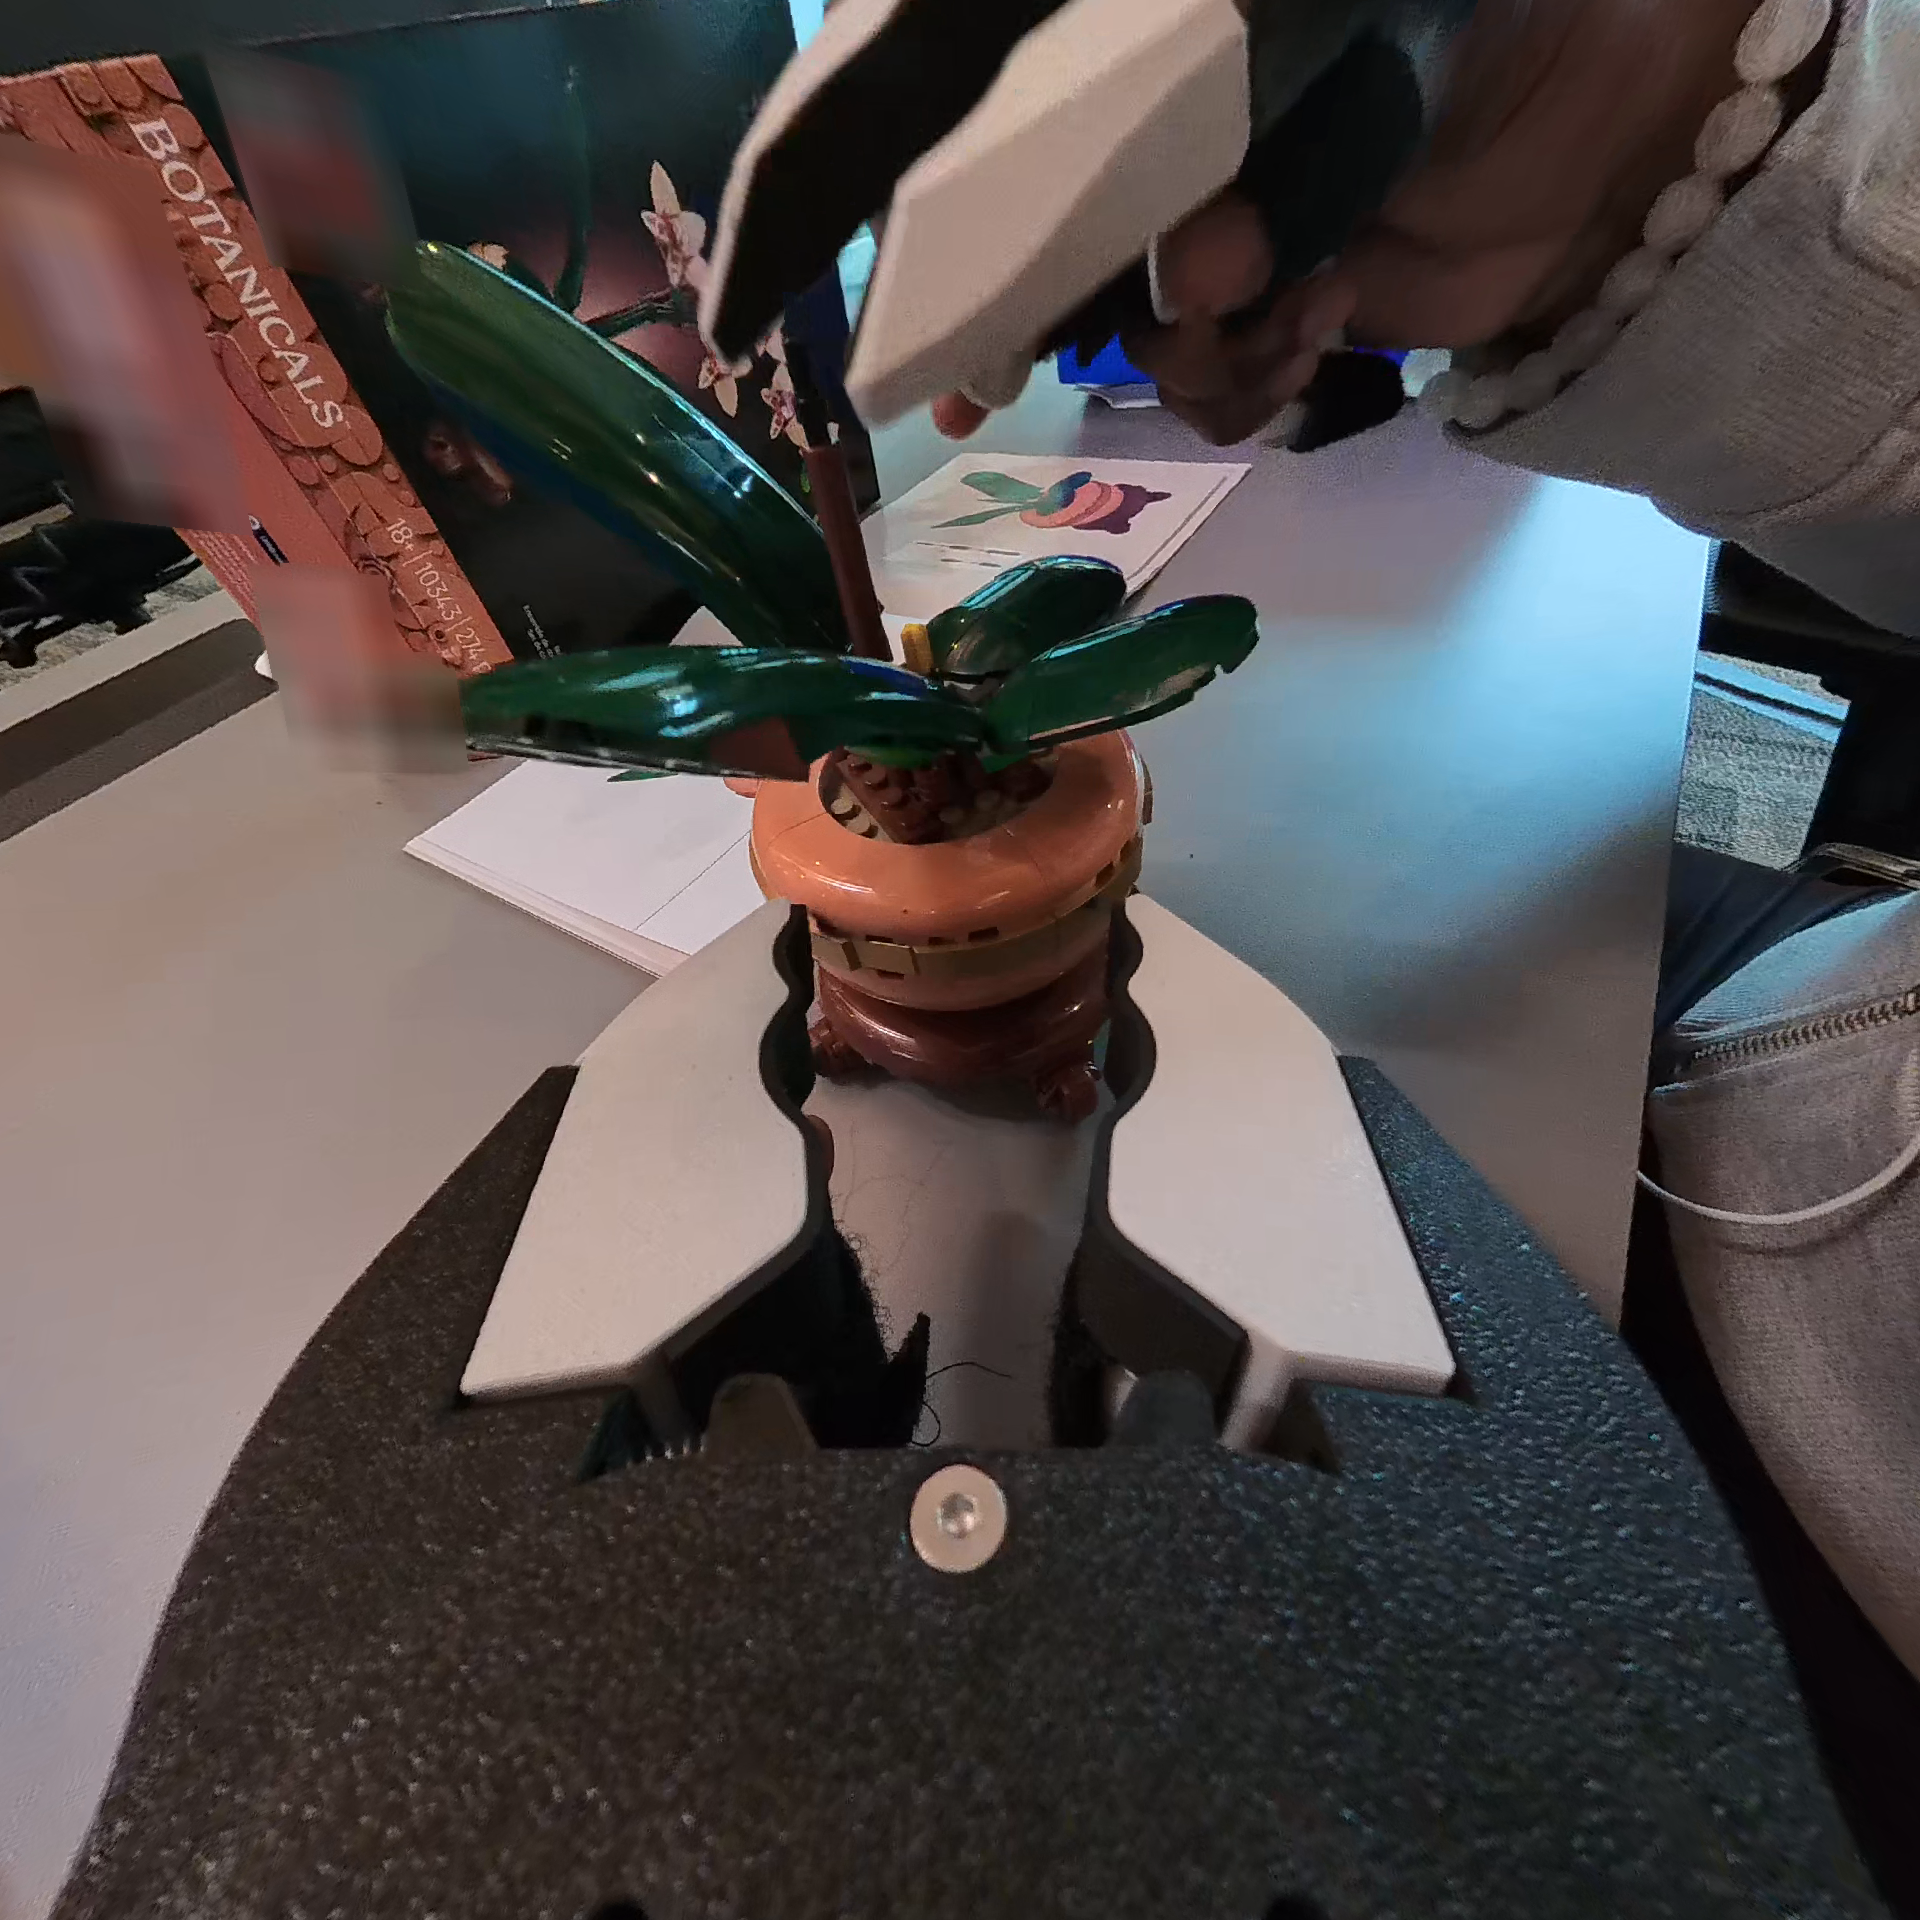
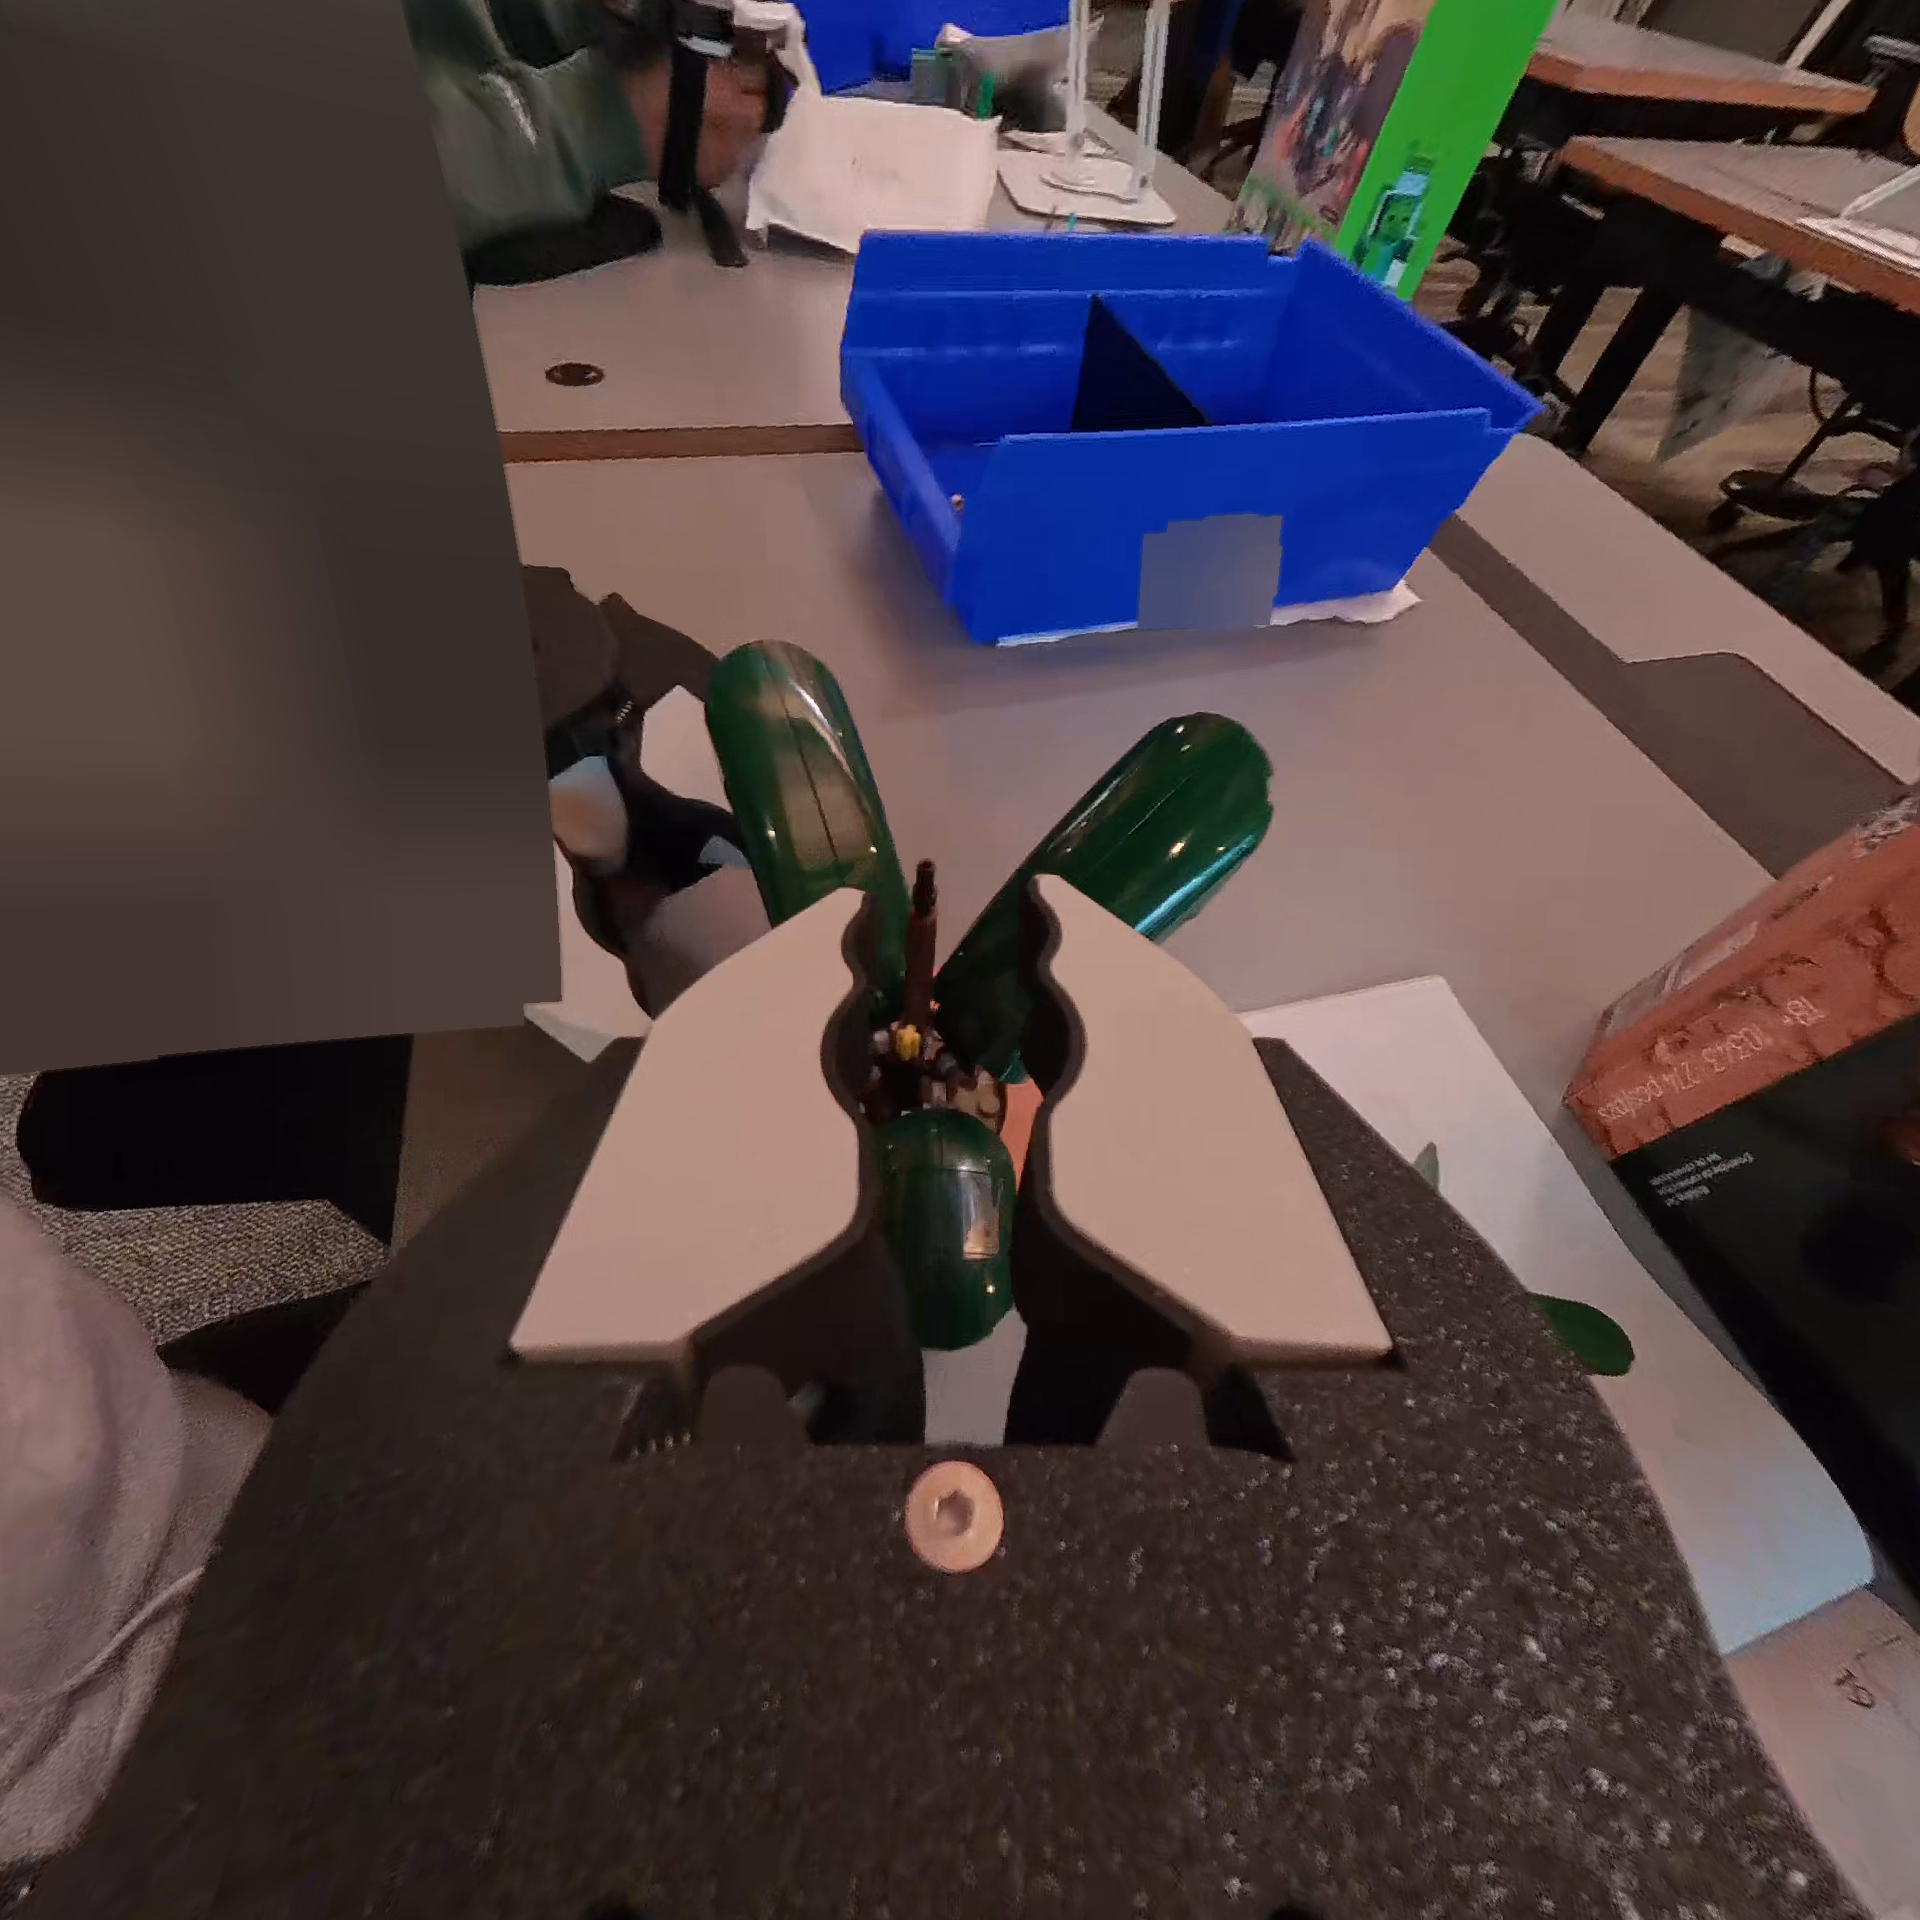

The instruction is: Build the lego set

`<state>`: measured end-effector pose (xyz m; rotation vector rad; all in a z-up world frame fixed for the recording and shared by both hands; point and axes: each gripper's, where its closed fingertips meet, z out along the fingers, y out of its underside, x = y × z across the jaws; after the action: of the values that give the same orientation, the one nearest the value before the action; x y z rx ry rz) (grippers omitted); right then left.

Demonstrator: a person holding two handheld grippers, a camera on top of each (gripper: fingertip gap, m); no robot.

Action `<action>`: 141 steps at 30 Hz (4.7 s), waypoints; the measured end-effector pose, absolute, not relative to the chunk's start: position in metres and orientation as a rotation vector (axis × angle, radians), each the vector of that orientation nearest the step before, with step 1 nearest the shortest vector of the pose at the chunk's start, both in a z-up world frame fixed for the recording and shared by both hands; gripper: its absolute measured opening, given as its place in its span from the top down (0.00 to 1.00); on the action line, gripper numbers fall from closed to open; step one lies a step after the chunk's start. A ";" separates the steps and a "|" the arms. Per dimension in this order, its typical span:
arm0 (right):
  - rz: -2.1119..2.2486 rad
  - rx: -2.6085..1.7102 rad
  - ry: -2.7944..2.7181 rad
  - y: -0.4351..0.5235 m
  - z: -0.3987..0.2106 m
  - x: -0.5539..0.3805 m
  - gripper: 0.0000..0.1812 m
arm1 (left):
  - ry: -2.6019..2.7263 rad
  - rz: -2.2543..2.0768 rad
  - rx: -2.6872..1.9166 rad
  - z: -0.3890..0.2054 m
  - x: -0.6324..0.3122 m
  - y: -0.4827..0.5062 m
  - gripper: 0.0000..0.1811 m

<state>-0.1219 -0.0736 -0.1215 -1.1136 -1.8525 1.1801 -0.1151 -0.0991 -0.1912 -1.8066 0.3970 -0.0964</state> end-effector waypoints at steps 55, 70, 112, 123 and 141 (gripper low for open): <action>1.388 -1.142 -1.852 -0.054 -0.186 -0.054 0.62 | 0.279 -0.025 -2.049 -0.215 -0.145 -0.106 0.67; 0.639 -1.490 -1.596 0.132 -0.221 0.073 0.97 | 0.659 -0.202 -1.933 -0.186 0.046 -0.016 0.96; 1.138 -0.863 -2.172 -0.077 -0.209 -0.228 0.62 | -0.283 0.405 -2.079 -0.217 -0.238 -0.137 0.64; 1.114 -1.194 -1.917 -0.082 -0.163 -0.190 0.35 | -0.344 0.612 -2.222 -0.166 -0.225 -0.174 0.44; 1.050 -1.127 -1.858 -0.095 -0.146 -0.165 0.37 | -0.307 0.720 -2.132 -0.154 -0.200 -0.173 0.36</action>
<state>-0.1653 -0.0946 -0.1460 -1.1270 -1.8579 1.0501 -0.2001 -0.1731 -0.1544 -2.1318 -0.3067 0.7204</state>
